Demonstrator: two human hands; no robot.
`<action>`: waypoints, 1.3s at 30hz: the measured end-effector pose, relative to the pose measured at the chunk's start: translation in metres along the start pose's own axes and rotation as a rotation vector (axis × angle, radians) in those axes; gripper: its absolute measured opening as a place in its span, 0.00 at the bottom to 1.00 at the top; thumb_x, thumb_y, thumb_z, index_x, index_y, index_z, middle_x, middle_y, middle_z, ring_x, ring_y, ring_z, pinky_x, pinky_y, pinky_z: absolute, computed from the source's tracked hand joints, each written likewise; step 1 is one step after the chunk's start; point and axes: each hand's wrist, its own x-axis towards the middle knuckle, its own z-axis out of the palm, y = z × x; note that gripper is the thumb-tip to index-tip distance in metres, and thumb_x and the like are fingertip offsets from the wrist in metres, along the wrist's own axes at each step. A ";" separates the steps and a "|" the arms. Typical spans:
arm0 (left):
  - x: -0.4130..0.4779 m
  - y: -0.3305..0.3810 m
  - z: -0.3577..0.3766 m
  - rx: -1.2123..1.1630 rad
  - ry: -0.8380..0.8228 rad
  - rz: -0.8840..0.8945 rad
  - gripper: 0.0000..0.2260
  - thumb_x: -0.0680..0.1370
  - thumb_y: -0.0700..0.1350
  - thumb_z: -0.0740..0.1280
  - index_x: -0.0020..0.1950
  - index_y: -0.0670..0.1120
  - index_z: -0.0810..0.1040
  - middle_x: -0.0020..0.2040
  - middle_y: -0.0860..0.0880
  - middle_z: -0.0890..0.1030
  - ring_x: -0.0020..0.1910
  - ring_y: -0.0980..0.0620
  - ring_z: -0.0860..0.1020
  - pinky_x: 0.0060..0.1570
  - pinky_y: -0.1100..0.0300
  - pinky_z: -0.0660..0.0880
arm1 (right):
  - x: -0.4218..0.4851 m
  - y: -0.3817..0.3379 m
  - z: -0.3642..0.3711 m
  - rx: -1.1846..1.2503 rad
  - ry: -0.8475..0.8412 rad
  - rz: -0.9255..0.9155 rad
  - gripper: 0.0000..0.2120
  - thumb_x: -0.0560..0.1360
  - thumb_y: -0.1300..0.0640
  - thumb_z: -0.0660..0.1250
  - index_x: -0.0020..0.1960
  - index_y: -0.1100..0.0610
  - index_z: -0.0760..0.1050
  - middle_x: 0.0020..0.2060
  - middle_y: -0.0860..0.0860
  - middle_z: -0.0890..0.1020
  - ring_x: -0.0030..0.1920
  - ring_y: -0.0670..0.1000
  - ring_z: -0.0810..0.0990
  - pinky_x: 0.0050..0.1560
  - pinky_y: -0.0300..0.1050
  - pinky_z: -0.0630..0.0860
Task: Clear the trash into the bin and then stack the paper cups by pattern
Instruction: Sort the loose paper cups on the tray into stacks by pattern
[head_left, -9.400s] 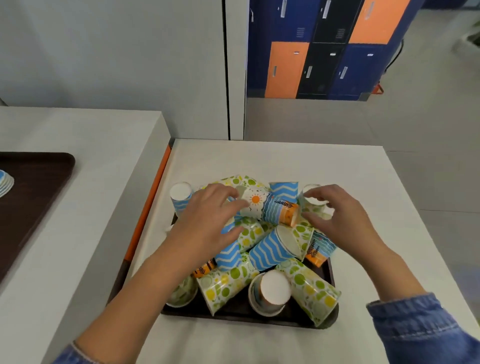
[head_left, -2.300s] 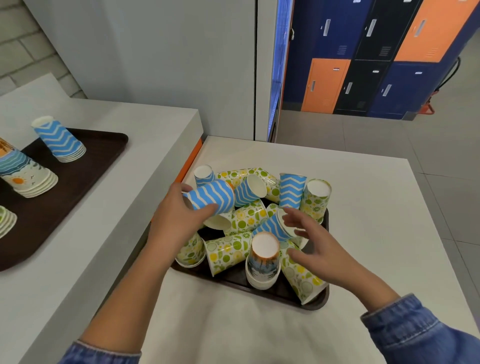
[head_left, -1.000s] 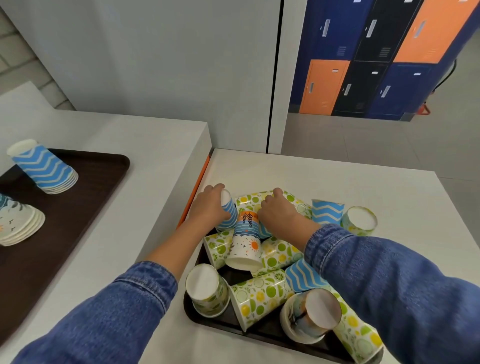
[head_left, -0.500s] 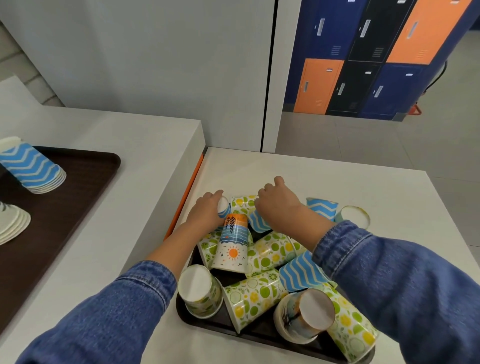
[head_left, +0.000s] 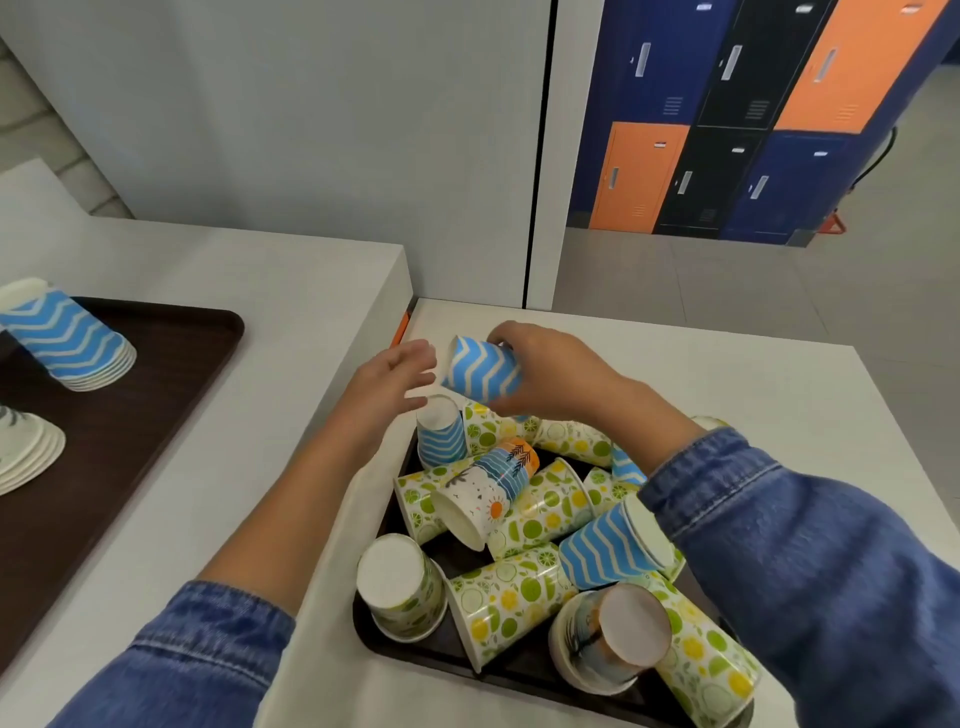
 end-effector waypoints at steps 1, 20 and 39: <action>-0.002 0.004 -0.001 -0.104 -0.030 -0.029 0.20 0.75 0.54 0.68 0.64 0.48 0.75 0.60 0.46 0.79 0.59 0.47 0.78 0.54 0.55 0.76 | 0.004 -0.002 0.004 0.119 0.019 0.004 0.31 0.65 0.49 0.74 0.65 0.53 0.69 0.58 0.50 0.78 0.54 0.53 0.78 0.53 0.48 0.75; 0.016 -0.013 0.003 0.471 0.265 0.288 0.27 0.66 0.44 0.78 0.63 0.46 0.74 0.58 0.48 0.77 0.52 0.51 0.76 0.49 0.60 0.71 | -0.064 0.101 0.011 -0.658 -0.074 -0.389 0.26 0.66 0.67 0.68 0.63 0.53 0.76 0.58 0.54 0.79 0.62 0.56 0.75 0.68 0.57 0.64; 0.010 -0.051 0.024 0.836 0.128 0.060 0.31 0.70 0.44 0.74 0.70 0.45 0.67 0.66 0.44 0.72 0.63 0.44 0.72 0.55 0.52 0.72 | -0.071 0.093 0.044 -1.243 -0.452 -0.420 0.18 0.77 0.63 0.61 0.66 0.60 0.69 0.65 0.59 0.71 0.68 0.61 0.65 0.72 0.68 0.47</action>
